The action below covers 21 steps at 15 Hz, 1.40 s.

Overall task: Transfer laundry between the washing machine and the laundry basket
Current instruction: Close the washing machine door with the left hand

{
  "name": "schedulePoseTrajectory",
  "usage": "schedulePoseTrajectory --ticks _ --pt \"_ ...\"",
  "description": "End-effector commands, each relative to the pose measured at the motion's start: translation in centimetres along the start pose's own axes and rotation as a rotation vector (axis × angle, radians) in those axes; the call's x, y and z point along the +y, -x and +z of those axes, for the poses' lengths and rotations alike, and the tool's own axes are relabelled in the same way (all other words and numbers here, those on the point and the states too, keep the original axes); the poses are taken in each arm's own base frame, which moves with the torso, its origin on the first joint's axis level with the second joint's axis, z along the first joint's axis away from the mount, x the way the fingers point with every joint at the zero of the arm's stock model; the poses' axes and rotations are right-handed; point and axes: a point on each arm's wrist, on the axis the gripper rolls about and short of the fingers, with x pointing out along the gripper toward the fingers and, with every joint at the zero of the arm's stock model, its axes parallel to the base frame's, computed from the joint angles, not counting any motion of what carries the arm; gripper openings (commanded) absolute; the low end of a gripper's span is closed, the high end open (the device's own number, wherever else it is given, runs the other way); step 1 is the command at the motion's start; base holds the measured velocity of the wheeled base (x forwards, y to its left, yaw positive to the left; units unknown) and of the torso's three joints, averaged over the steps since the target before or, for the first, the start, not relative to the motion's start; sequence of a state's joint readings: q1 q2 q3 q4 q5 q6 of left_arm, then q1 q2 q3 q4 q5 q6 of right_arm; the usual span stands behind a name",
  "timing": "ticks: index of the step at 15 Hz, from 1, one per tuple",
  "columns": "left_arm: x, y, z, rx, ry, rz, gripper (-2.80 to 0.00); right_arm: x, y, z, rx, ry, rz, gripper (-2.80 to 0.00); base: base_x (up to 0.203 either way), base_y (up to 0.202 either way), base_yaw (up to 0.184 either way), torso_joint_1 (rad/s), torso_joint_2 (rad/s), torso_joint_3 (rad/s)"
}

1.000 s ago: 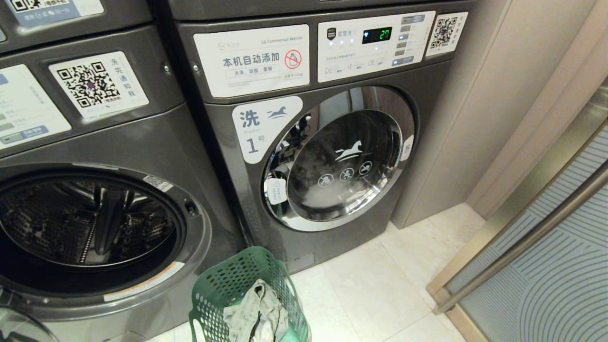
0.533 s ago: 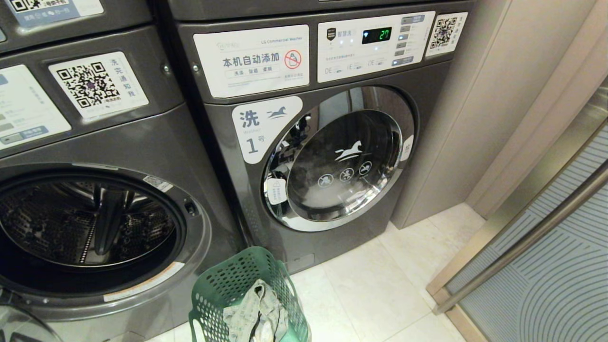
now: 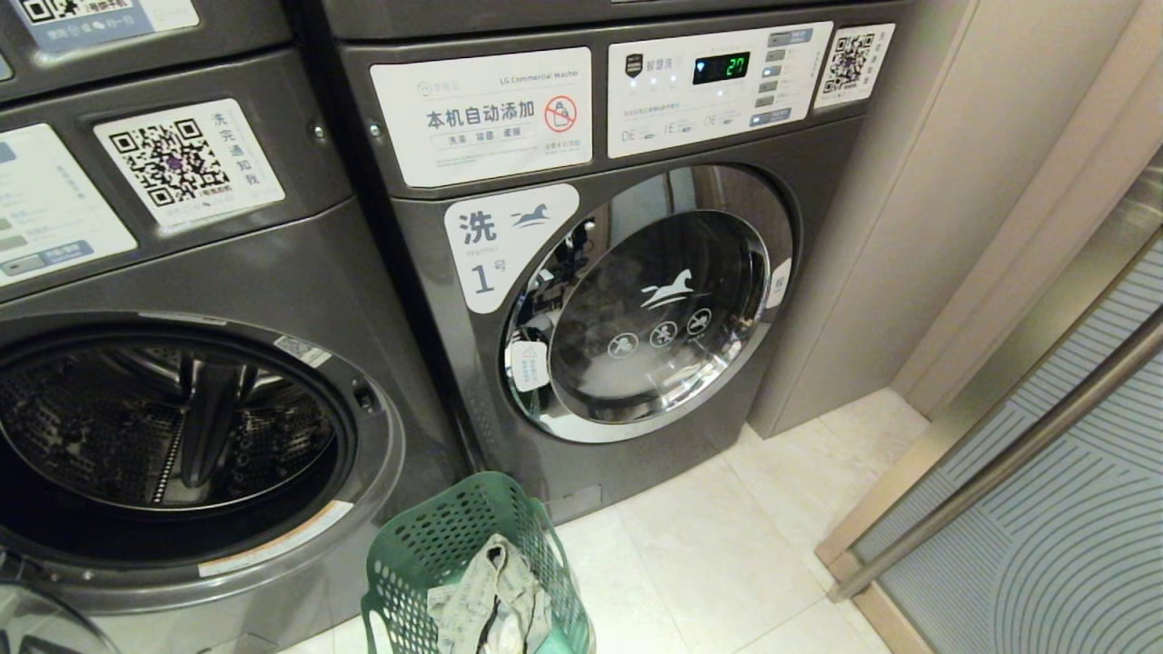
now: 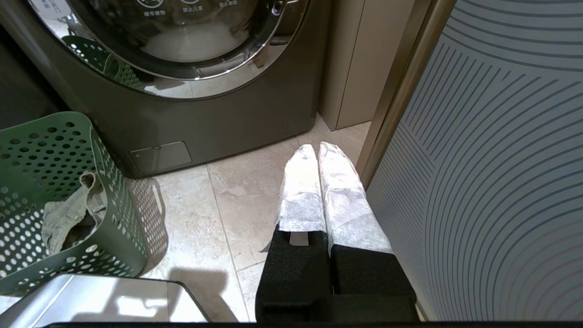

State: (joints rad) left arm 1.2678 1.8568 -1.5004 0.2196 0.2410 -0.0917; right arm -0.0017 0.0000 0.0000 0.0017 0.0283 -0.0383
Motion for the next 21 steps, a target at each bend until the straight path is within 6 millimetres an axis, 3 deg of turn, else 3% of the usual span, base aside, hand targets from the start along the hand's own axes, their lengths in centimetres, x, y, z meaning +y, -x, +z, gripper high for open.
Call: schedulePoseTrajectory --ticks 1,11,21 --pt "-0.2 0.1 -0.1 -0.014 0.001 -0.015 -2.80 0.0 0.0 0.0 0.000 0.002 0.001 -2.80 0.000 0.000 0.000 0.000 0.00 0.000" --pt "-0.4 0.1 -1.2 -0.031 -0.011 -0.038 -2.80 0.0 0.0 0.0 0.000 0.000 0.001 -2.80 0.000 0.000 0.000 0.000 0.00 0.000" --pt "-0.5 -0.2 -1.3 -0.029 -0.010 -0.037 -2.80 0.0 0.0 0.0 0.000 0.001 0.001 -2.80 0.000 -0.183 -0.001 0.003 0.00 0.004"
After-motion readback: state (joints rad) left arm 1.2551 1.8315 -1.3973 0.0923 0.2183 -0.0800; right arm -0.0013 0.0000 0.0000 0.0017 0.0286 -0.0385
